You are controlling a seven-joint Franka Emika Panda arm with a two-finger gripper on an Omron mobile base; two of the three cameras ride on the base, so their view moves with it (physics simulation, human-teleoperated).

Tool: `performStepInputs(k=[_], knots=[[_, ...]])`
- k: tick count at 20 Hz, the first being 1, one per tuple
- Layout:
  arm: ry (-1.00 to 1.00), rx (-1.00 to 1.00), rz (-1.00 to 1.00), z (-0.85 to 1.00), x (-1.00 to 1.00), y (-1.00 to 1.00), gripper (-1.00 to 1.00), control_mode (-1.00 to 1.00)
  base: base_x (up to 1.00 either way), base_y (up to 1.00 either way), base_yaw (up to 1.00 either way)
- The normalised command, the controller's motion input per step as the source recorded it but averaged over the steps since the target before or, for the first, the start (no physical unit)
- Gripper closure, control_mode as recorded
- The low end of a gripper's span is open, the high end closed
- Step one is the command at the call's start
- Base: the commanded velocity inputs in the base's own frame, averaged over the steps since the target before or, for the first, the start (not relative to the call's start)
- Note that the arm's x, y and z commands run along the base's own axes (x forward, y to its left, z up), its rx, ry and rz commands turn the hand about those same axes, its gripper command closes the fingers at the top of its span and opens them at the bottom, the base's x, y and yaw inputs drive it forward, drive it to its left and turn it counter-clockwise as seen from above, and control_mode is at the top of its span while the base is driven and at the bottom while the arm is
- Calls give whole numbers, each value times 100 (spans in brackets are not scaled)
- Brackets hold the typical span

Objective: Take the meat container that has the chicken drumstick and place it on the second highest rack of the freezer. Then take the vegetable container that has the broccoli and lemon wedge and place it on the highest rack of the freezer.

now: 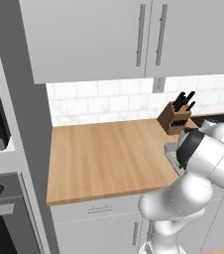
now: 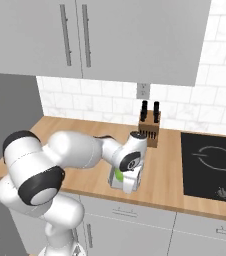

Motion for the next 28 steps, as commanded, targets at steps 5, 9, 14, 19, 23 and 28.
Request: performStepInputs(k=[5,9,14,19,23,28], knots=[[0,-1,0,-18,-8,0,-100,-100,0,0,0],[0,-1,0,-9,3,9,-100,-100,0,0,0],[0,-1,0,-1,0,5,-100,-100,0,0,0],[0,0,0,0,0,0,-100,-100,0,0,0],[0,0,0,0,0,0,100,-100,0,0,0],[0,0,0,0,0,0,100,-100,0,0,0]])
